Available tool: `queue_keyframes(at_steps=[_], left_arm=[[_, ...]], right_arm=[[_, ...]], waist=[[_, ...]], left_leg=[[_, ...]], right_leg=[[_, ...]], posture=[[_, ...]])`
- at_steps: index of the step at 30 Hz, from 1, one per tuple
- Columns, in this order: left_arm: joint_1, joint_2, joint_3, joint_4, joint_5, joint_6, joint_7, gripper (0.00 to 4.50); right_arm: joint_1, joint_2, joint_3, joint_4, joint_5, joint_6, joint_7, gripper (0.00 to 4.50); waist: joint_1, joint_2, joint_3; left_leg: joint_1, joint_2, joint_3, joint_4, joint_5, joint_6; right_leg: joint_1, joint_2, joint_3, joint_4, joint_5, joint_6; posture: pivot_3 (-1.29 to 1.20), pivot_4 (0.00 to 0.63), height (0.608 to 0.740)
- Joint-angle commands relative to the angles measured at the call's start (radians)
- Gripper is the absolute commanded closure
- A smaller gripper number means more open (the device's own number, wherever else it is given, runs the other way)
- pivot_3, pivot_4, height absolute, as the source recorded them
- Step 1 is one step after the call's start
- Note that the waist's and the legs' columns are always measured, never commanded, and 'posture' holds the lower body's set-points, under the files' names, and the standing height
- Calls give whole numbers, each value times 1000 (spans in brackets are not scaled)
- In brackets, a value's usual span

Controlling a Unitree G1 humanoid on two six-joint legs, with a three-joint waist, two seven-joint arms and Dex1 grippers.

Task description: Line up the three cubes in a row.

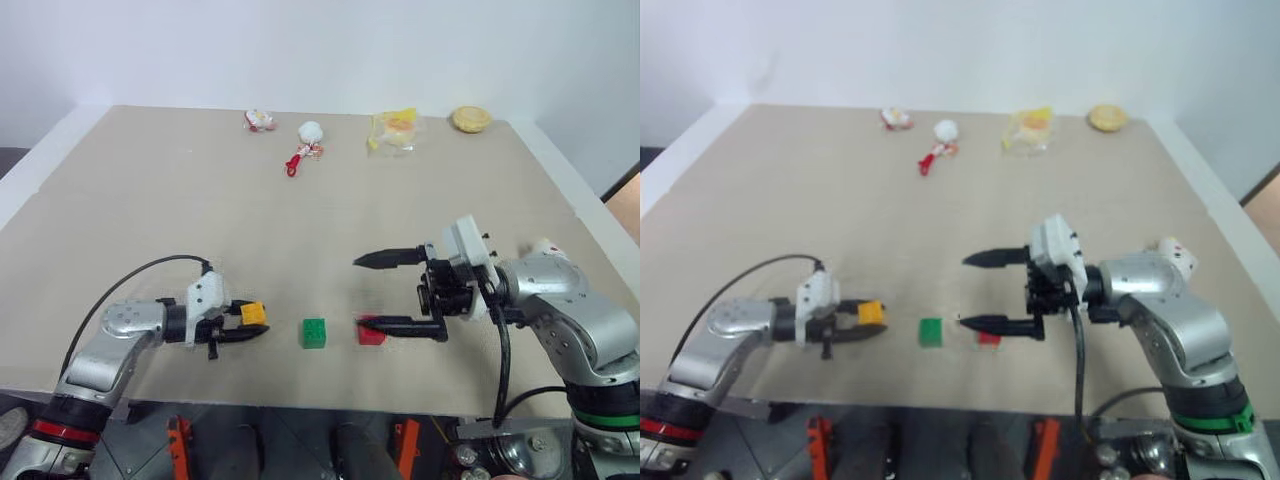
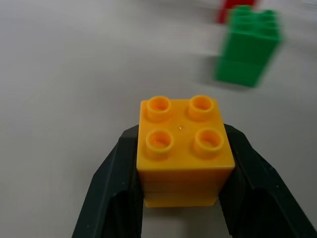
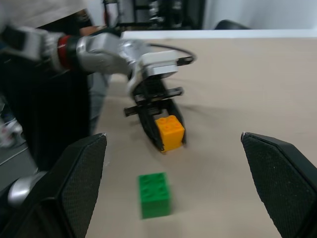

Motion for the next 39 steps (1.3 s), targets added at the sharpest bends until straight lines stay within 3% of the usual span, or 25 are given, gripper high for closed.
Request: queue_keyframes(at_steps=[1,16,28,30,36,39], left_arm=[[-38,-8,-42,38,28,-44,-51,3145],[-27,9,-64,65,10,-104,-174,3145],[-34,10,-61,102,32,-118,-165,3145],[-33,10,-62,104,33,-121,-166,2066],[-32,6,-49,75,11,-127,-193,42],[-39,4,-36,59,-4,-124,-193,13]], right_arm=[[17,-29,-32,-61,6,-20,0,0],[76,-64,-52,-101,21,-19,-31,0],[58,-56,-34,-75,10,-26,-20,0],[59,-57,-33,-73,9,-27,-18,0],[60,-58,-30,-65,6,-30,-15,0],[61,-59,-31,-63,5,-30,-14,0]], waist=[[0,0,0],[1,0,0],[1,0,0],[1,0,0],[0,0,0],[1,0,0]], left_leg=[[0,0,0,1,0,0],[0,-1,1,1,0,0],[0,-1,1,1,0,0],[0,-1,1,1,0,0],[0,0,1,2,0,0],[0,0,1,2,0,0]], right_leg=[[0,0,0,0,0,0],[0,-2,0,0,-1,1],[1,-2,0,0,0,1],[1,-2,0,0,0,1],[1,-1,0,0,0,1],[1,-2,0,0,0,1]], posture=[[0,150,738],[0,150,738],[0,150,738],[0,150,738],[0,150,738],[0,150,738]])
